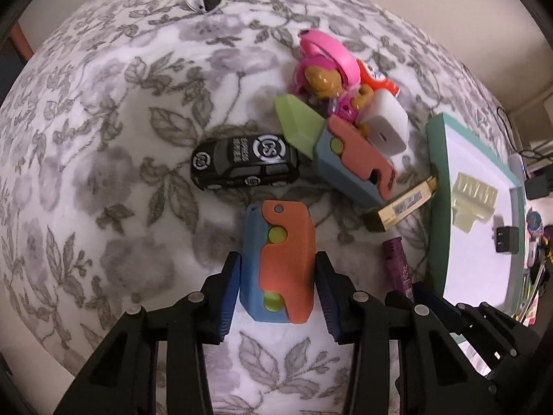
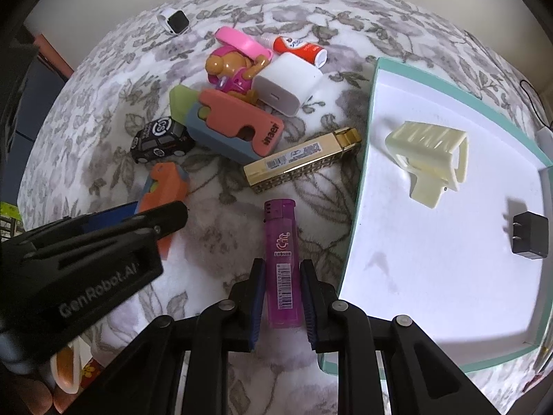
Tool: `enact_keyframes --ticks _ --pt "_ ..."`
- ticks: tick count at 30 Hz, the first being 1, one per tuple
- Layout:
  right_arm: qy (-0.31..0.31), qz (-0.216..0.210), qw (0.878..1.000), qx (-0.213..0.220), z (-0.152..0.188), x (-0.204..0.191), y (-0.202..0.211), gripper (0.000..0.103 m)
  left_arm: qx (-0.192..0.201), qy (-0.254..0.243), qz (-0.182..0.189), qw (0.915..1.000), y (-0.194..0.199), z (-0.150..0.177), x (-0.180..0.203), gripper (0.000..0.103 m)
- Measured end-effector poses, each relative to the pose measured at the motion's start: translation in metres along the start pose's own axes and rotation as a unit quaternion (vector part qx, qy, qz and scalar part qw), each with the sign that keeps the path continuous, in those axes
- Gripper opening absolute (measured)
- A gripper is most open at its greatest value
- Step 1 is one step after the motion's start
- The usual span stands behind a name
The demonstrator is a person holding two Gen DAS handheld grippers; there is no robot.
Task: Organize rigid objects
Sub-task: 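Carry the toy gun and pink lighter into the tray and release both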
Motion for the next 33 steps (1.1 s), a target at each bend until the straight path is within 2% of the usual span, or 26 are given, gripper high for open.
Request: enact_keyframes --ticks 10,15,26,33 --pt "-0.024 -0.041 0.998 0.039 -0.010 0.011 0.035 0.019 0.069 0.008 0.016 0.9974 0.025 -0.032 0.006 0.044" --pt "-0.035 -0.053 0.997 0.053 -0.013 0.016 0.046 0.014 0.097 0.000 0.021 0.9951 0.051 -0.031 0.001 0.044" --pt "-0.028 -0.039 0.998 0.050 -0.011 0.019 0.039 0.013 0.099 -0.026 0.015 0.9946 0.061 -0.023 0.009 0.044" --pt "-0.025 -0.041 0.997 0.055 -0.012 0.018 0.040 0.013 0.095 -0.021 0.014 0.9952 0.058 -0.022 0.006 0.044"
Point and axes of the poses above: each gripper's, at about its wrist camera, not at the fingertips, and y roughly against the way its jaws point, x to its right, z to its underside, the point moved 9 cm from there along -y, roughly the way its jaws point, and after that the axes turned 9 degrees about z, right-handed, at the moved point
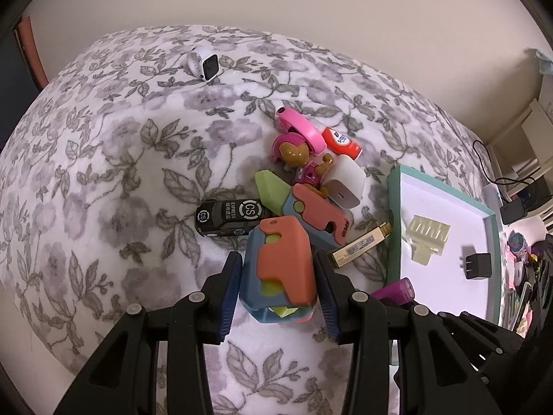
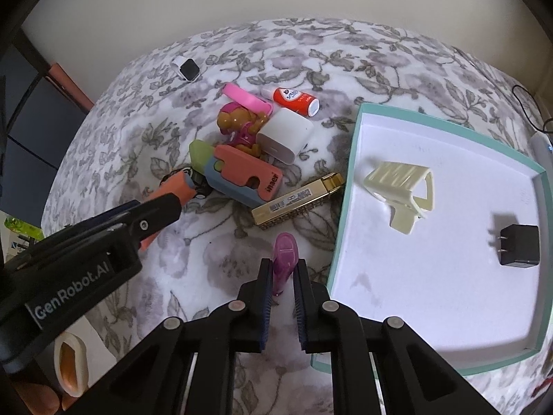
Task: Organize rigid objects
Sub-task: 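Carry the toy gun and pink lighter into the tray and release both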
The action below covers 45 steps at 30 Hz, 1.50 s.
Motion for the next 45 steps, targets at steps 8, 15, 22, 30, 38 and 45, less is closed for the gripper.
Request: enact_keyframes --ticks 8,15,22,30,38,45 --pt "-0.009 -0.014 1.000 0.022 -0.007 0.001 0.016 0.012 0.008 0.004 0.000 1.0000 0.004 -0.003 0.000 0.044" --pt "-0.024 -0.009 0.999 0.047 -0.015 0.012 0.034 0.012 0.020 0.003 0.002 0.9998 0.009 -0.006 0.006 0.044" --pt "-0.081 0.044 0.992 0.087 -0.024 0.063 0.063 0.012 0.030 -0.033 0.024 0.9987 0.013 -0.005 0.045 0.044" --pt "-0.171 0.141 0.973 0.062 -0.008 0.151 0.065 0.012 0.012 -0.113 0.040 0.9927 -0.003 0.014 0.116 0.044" --pt "-0.237 0.178 0.954 0.048 0.015 0.216 0.070 0.012 -0.016 -0.192 0.036 0.9805 -0.033 0.047 0.173 0.044" --pt "-0.250 0.185 0.950 0.034 0.026 0.234 0.064 0.012 -0.022 -0.237 0.040 0.9704 -0.045 0.065 0.204 0.045"
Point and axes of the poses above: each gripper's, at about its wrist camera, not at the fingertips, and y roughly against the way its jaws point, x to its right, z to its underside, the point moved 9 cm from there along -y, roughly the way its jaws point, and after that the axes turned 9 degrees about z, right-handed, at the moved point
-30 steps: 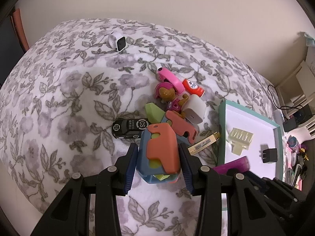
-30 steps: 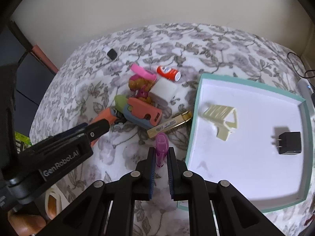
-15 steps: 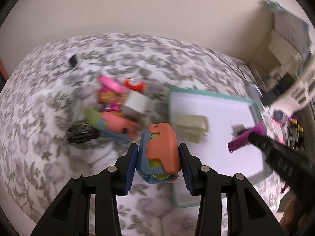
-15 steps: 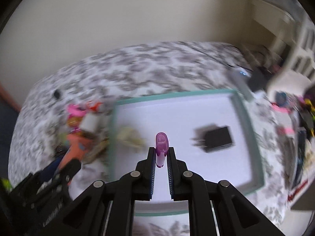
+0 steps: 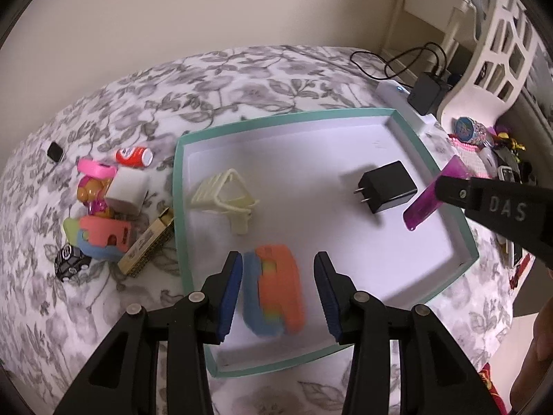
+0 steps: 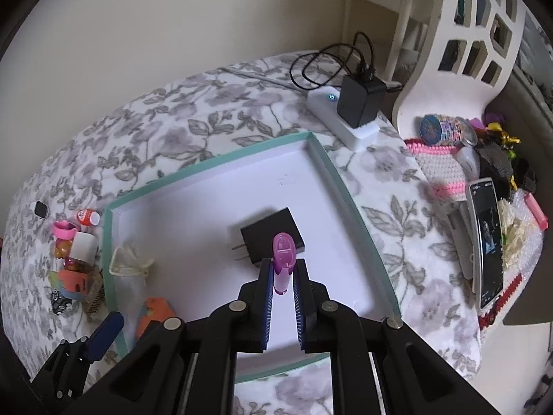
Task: Organize rigid objects
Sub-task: 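Carry the toy gun and pink lighter into the tray and release both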
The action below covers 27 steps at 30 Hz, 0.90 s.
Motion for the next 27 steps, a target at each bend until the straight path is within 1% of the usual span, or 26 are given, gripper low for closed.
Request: enact_keyframes --ticks 3,8,14,16,17,18,19,20,21,22,23,24,25,26,27 --pt "0.000 -0.001 1.000 -0.007 0.002 0.001 -0.005 0.012 -0.001 -0.001 -0.006 1.0000 -0.001 0.000 0.000 0.045" --pt "0.012 -0.002 1.000 -0.009 0.005 -0.005 -0.007 0.013 0.000 0.038 -0.009 0.9992 -0.001 -0.002 -0.018 0.047" --pt "0.040 0.009 0.999 0.000 0.007 -0.016 -0.008 0.014 0.000 0.095 -0.015 0.9954 0.001 -0.001 -0.044 0.055" --pt "0.051 0.015 0.999 0.000 0.010 -0.020 -0.009 0.015 0.003 0.109 -0.021 0.9938 0.003 -0.002 -0.052 0.060" --pt "0.054 0.017 0.998 0.000 0.010 -0.021 -0.010 0.015 0.006 0.117 -0.022 0.9928 0.005 -0.002 -0.057 0.061" --pt "0.060 0.020 0.998 0.000 0.012 -0.023 -0.011 0.019 0.008 0.128 -0.025 0.9914 0.006 -0.002 -0.063 0.062" --pt "0.064 0.022 0.998 0.001 0.013 -0.025 -0.012 0.030 0.010 0.139 -0.030 0.9897 0.008 -0.001 -0.070 0.062" --pt "0.067 0.022 0.998 0.002 0.013 -0.026 -0.013 0.039 0.012 0.146 -0.034 0.9886 0.009 -0.001 -0.075 0.062" --pt "0.068 0.021 0.997 0.004 0.013 -0.027 -0.013 0.056 0.014 0.156 -0.039 0.9868 0.010 -0.001 -0.082 0.063" --pt "0.068 0.018 0.998 0.007 0.013 -0.028 -0.012 0.066 0.015 0.166 -0.046 0.9849 0.011 0.000 -0.090 0.066" --pt "0.069 0.015 0.997 0.010 0.013 -0.029 -0.012 0.068 0.016 0.172 -0.051 0.9837 0.011 0.000 -0.095 0.070" --pt "0.069 0.015 0.997 0.012 0.012 -0.030 -0.011 0.070 0.017 0.181 -0.056 0.9818 0.012 0.001 -0.101 0.082" --pt "0.070 0.015 0.997 0.015 0.011 -0.030 -0.010 0.071 0.018 0.188 -0.060 0.9801 0.013 0.001 -0.107 0.087" --pt "0.071 0.014 0.997 0.018 0.011 -0.031 -0.009 0.072 0.020 0.199 -0.064 0.9777 0.014 0.002 -0.113 0.087" --pt "0.072 0.013 0.997 0.019 0.011 -0.032 -0.009 0.076 0.022 0.207 -0.066 0.9759 0.015 0.003 -0.118 0.087"
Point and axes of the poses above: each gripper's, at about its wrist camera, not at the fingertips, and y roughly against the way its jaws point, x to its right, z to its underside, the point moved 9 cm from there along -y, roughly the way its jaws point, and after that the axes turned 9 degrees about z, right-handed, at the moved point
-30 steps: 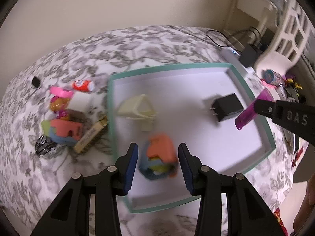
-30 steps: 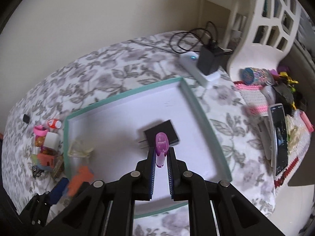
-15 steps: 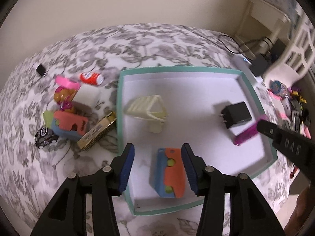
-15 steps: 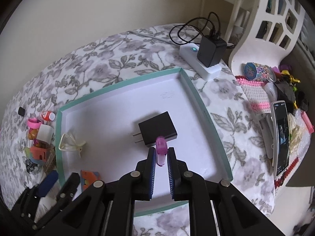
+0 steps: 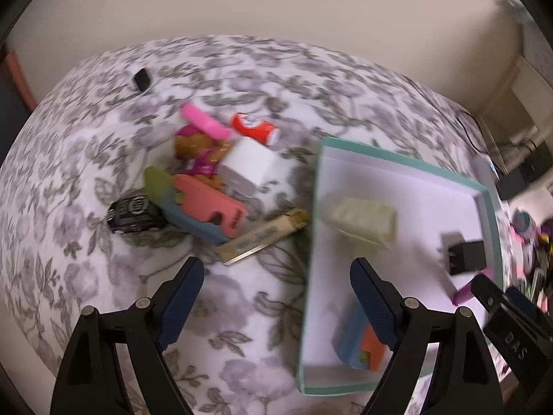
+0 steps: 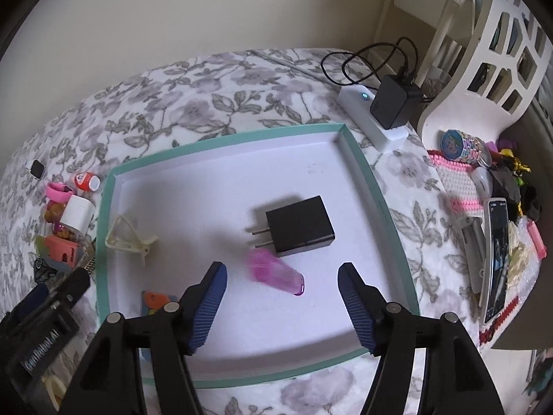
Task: Organize rigid objects
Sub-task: 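Carry the toy gun and pink lighter into the tray and release both, then move both open grippers back toward the remaining pile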
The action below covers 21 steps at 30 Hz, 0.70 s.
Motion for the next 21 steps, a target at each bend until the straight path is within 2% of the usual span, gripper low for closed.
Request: enact_keyframes --ticks 1,4,9,16,21 --pt "0.000 -0.002 1.000 0.001 0.000 -0.001 0.000 0.081 0.002 0.010 -0.001 0.9999 0.001 -0.001 -0.006 0.088" --pt "-0.002 -0.015 1.000 0.000 0.000 -0.005 -0.001 0.084 0.012 0.031 -0.007 0.9994 0.004 -0.006 -0.020 0.094" --pt "0.001 -0.018 1.000 0.011 -0.001 -0.011 0.003 0.091 0.028 0.050 -0.037 0.9977 0.010 -0.013 -0.045 0.097" --pt "0.034 -0.021 0.998 0.040 -0.004 -0.035 0.019 0.091 0.030 0.105 -0.056 0.9924 0.016 -0.020 -0.088 0.097" --pt "0.053 -0.033 0.997 0.041 0.000 -0.055 0.026 0.091 0.021 0.134 -0.069 0.9883 0.017 -0.019 -0.113 0.097"
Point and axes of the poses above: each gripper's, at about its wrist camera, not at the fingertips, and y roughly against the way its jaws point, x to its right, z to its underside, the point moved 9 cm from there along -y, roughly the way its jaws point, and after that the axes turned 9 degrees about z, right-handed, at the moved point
